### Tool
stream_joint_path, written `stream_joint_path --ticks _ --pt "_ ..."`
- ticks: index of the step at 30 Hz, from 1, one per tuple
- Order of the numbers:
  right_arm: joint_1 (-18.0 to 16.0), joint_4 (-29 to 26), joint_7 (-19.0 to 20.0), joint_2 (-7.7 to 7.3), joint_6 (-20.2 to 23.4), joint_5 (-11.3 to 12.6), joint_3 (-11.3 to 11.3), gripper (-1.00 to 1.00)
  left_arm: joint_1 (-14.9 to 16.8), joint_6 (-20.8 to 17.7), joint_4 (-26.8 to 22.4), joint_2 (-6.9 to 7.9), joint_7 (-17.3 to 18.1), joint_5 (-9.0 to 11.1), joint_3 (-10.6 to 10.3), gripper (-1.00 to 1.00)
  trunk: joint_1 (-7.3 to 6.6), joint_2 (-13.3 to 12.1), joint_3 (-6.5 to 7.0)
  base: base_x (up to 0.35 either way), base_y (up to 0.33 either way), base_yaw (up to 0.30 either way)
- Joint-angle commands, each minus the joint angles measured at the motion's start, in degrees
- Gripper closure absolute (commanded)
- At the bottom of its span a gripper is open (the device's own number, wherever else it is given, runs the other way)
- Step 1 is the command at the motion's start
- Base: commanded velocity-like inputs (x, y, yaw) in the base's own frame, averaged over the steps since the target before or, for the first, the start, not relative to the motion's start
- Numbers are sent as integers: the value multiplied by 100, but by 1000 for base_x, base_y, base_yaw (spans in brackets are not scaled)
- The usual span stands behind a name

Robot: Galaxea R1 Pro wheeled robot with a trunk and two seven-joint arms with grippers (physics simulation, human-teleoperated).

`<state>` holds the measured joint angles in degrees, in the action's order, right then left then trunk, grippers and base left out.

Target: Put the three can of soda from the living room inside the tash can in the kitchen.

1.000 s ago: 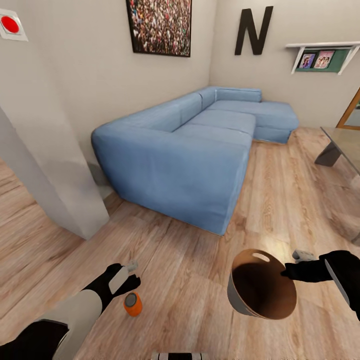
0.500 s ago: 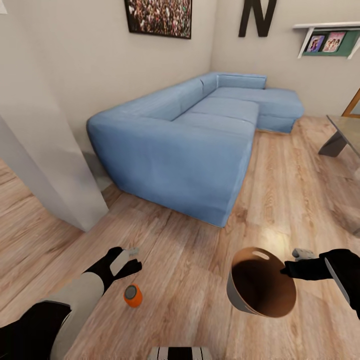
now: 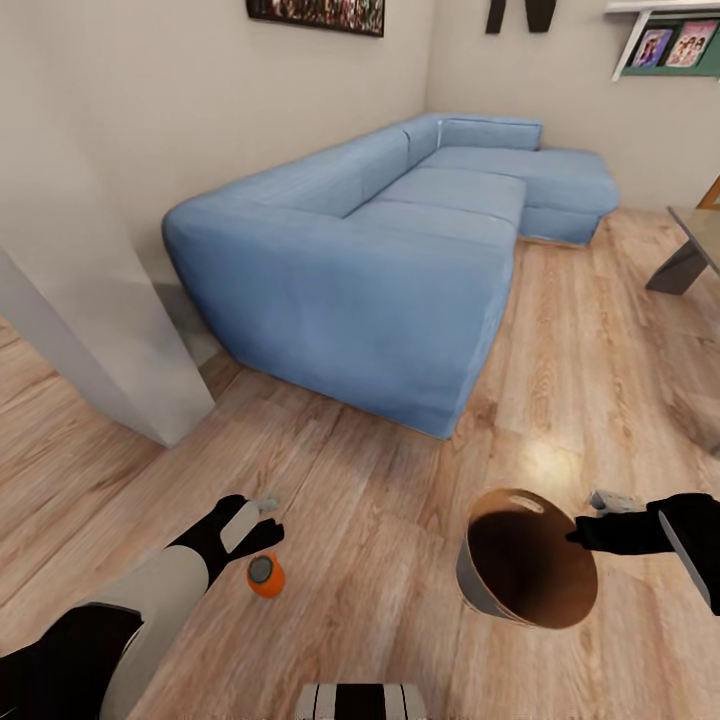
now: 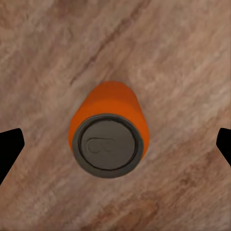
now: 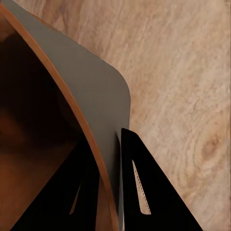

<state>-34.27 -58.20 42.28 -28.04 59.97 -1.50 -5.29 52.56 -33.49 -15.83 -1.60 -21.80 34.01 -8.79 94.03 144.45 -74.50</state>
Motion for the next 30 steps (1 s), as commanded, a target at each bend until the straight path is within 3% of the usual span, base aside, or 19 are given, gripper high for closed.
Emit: stream_joint_path --ticks 1,5,8,21,30 --pt "-6 -48 81 -123 3 45 -21 100 0 4 1 0 1 0 0 -100 2 2 -22 0 0 0" --pt "-5 -113 697 -504 3 62 -28 100 0 8 1 -5 1 -7 0 -100 12 7 -111 0 0 0" --pt "4 -125 872 -608 3 53 -11 100 0 9 1 -6 1 -8 0 -100 20 11 -177 0 0 0" --pt "15 -244 957 -658 3 48 33 100 0 9 -6 -22 1 -9 -2 -100 54 29 -465 0 0 0" --pt "17 -372 958 -658 3 50 28 100 0 15 -8 -17 30 0 -182 -100 77 41 -665 0 0 0"
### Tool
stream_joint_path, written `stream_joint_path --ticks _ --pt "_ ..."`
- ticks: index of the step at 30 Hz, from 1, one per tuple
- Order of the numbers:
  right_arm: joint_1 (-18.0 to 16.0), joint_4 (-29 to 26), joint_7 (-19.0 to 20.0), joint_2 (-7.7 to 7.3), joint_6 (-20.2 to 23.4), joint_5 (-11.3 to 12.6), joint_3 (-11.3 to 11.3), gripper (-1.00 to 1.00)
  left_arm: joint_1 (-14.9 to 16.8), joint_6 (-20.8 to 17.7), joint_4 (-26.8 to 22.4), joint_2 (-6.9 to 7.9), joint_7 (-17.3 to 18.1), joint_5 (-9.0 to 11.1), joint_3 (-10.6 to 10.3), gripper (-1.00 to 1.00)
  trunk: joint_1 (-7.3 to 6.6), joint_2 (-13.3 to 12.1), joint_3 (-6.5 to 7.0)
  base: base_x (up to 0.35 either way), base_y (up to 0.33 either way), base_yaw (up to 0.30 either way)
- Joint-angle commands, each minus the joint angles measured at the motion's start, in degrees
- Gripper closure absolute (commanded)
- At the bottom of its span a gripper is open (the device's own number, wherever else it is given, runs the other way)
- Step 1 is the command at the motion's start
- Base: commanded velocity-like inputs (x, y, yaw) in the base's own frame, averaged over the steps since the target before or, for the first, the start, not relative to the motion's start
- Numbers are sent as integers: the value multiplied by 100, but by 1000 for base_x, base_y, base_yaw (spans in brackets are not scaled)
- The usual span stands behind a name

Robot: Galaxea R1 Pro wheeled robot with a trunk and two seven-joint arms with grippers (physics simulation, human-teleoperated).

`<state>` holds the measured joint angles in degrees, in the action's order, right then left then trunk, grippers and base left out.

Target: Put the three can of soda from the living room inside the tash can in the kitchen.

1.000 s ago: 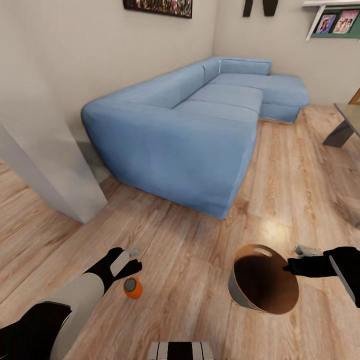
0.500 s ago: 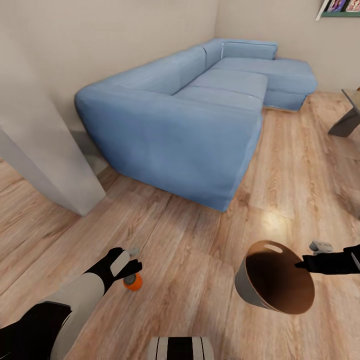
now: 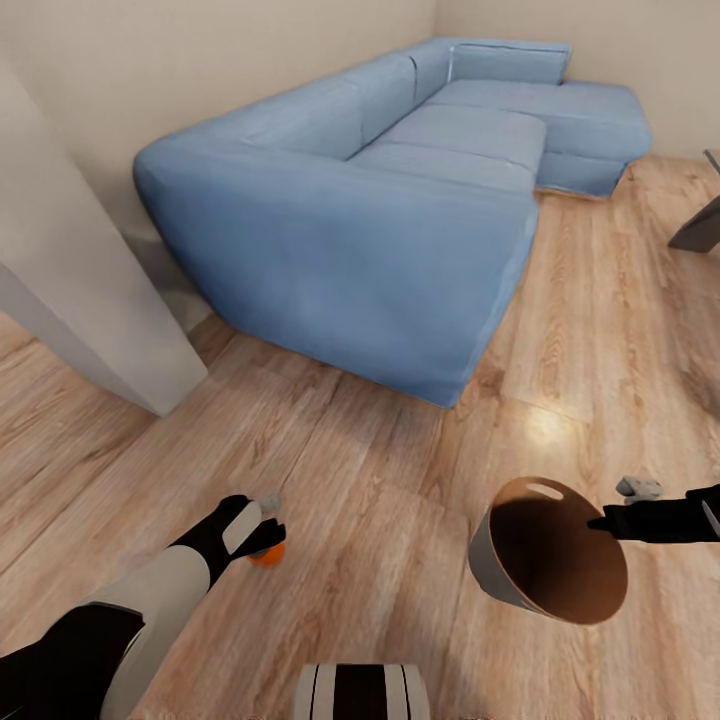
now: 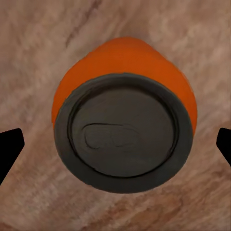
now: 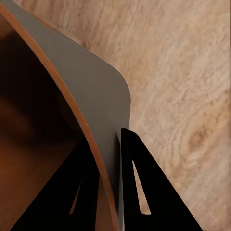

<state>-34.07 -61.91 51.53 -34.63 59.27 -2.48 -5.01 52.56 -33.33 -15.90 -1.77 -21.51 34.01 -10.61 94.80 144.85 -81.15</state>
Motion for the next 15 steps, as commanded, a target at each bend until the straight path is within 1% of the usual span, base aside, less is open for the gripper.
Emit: stream_joint_path --ticks 1,6,11,15 --pt "-3 -3 33 0 73 146 0 100 0 1 -1 4 31 -2 -4 -100 2 2 -22 0 0 0" --pt "-3 -20 33 -6 73 145 0 100 6 2 -3 10 93 -8 -11 -100 14 9 -133 0 0 0" --pt "-9 -23 33 -8 73 149 0 100 4 17 -61 3 107 -9 -16 -100 14 9 -133 0 0 0" --pt "-11 -23 33 -9 73 151 0 100 -36 266 -76 -2 111 -15 -12 -100 14 9 -133 0 0 0"
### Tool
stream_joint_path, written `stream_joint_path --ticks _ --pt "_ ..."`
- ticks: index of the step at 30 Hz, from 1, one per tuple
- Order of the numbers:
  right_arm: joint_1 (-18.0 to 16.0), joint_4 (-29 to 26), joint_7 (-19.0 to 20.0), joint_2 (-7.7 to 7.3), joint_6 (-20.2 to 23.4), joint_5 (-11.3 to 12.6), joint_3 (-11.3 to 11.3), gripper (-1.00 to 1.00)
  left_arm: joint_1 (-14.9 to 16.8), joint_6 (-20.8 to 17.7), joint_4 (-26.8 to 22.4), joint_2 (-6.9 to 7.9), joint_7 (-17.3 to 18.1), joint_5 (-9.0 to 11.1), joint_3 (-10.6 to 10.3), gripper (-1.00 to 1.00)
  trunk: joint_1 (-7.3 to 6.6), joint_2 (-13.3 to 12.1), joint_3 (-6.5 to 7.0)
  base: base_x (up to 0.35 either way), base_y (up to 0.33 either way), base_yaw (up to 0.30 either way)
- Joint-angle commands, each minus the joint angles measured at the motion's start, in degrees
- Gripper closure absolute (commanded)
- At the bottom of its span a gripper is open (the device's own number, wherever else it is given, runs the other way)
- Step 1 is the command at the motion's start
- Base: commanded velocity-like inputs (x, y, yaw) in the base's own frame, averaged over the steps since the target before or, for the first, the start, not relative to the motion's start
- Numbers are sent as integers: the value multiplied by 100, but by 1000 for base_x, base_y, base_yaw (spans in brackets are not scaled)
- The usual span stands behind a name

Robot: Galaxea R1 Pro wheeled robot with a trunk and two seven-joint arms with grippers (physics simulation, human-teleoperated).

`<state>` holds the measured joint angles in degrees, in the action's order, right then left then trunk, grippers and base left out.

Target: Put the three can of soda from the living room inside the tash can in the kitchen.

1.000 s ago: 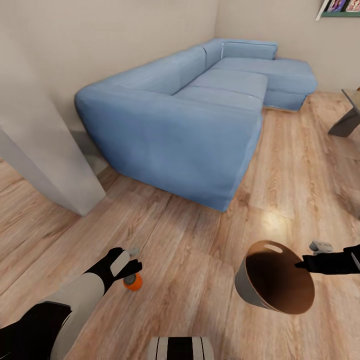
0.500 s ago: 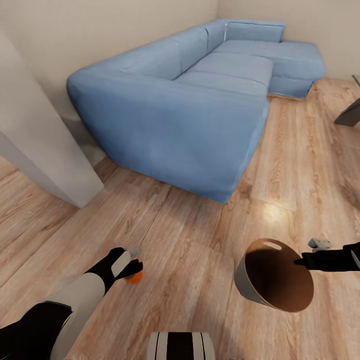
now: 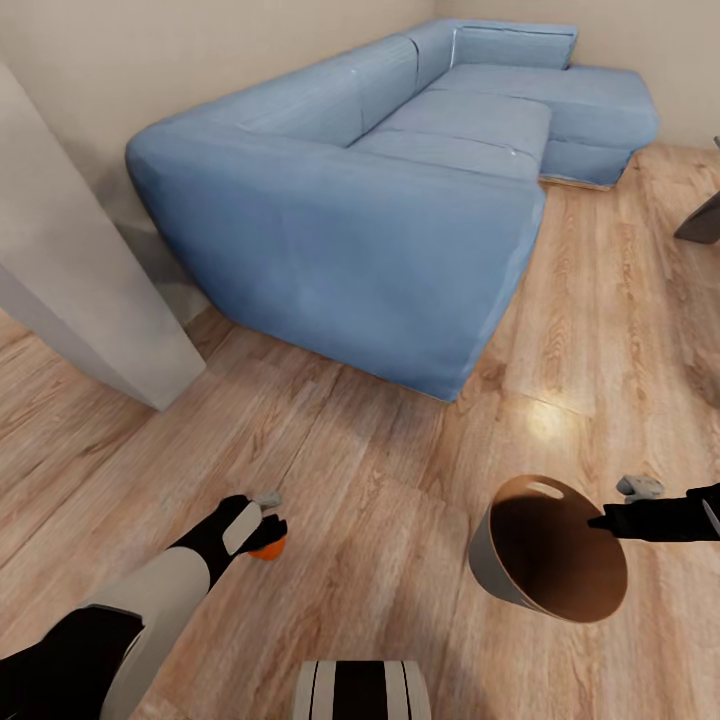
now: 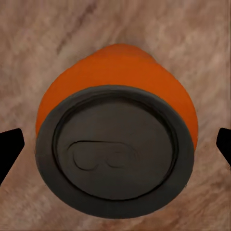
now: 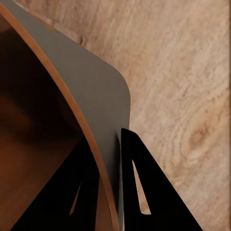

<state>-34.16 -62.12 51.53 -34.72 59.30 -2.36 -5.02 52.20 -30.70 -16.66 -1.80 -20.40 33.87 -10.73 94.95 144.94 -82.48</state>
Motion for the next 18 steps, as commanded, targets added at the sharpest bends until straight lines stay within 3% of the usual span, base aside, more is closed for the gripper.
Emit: stream_joint_path --ticks 1,7,8,18 --pt "-2 -1 33 0 70 139 1 100 -13 33 -1 1 0 -1 0 -100 -1 0 0 0 0 0" --pt "-3 -1 33 0 70 139 1 100 -66 152 -4 30 9 2 0 -100 -1 0 0 0 0 0" --pt "-3 -1 33 0 70 139 1 100 -69 160 13 20 10 -30 -5 100 -1 0 0 0 0 0" --pt "-3 2 33 0 70 143 -1 100 -133 177 35 -4 16 -124 8 100 -3 -1 23 0 0 0"
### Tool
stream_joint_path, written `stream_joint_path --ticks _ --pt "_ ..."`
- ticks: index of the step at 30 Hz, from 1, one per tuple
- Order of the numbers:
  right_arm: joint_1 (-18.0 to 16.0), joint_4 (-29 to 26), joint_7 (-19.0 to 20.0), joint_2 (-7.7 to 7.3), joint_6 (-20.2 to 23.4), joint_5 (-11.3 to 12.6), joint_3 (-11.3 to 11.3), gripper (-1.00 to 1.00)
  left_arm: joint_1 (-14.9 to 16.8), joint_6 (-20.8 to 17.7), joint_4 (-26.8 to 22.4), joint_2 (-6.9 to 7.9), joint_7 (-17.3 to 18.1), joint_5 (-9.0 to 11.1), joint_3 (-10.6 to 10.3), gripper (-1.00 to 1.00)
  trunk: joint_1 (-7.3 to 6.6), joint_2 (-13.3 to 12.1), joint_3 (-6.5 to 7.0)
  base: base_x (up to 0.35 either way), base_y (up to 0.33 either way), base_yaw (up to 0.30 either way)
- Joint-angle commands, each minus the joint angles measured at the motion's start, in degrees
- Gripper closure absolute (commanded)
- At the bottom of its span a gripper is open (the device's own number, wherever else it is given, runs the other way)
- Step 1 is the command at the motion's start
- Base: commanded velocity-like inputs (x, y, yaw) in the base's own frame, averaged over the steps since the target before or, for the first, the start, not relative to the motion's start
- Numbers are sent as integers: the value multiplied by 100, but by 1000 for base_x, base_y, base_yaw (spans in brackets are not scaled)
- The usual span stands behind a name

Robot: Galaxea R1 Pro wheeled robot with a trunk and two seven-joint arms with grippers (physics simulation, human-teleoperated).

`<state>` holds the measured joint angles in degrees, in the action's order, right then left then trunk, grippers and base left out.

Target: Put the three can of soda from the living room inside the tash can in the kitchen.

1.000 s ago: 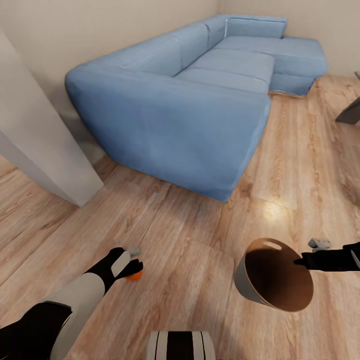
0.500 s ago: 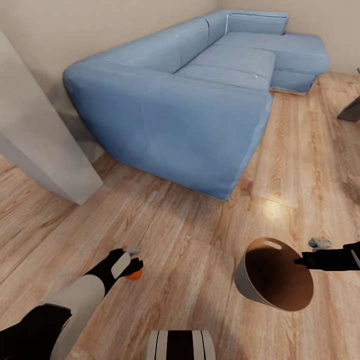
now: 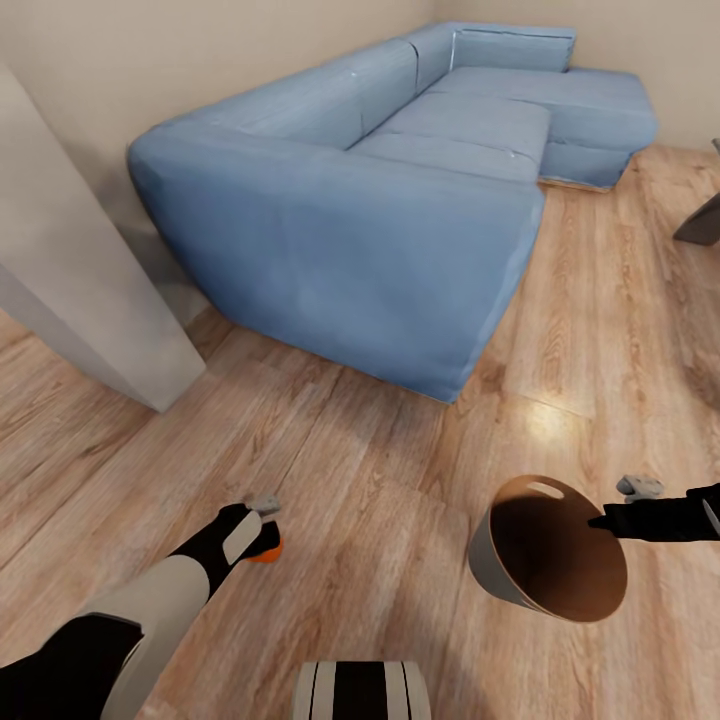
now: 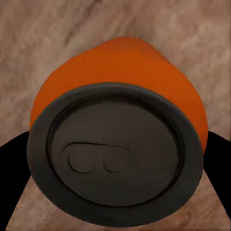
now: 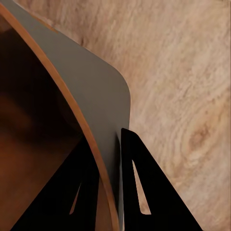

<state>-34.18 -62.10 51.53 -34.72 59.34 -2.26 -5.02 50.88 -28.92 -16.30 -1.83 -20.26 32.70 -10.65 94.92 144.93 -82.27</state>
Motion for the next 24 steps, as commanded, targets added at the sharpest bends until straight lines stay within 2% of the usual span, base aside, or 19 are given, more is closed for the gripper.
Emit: stream_joint_path --ticks 1,22,24 --pt "-3 3 35 1 66 131 -1 100 -21 15 -10 0 3 -8 -3 100 -3 -1 23 0 0 0" --pt "-13 85 38 79 66 90 -14 100 -122 146 -66 -51 14 -1 1 100 -57 -30 488 0 0 0" --pt "-12 86 34 80 66 87 -23 100 -214 148 -248 -67 22 0 1 100 -62 -32 533 0 0 -157"
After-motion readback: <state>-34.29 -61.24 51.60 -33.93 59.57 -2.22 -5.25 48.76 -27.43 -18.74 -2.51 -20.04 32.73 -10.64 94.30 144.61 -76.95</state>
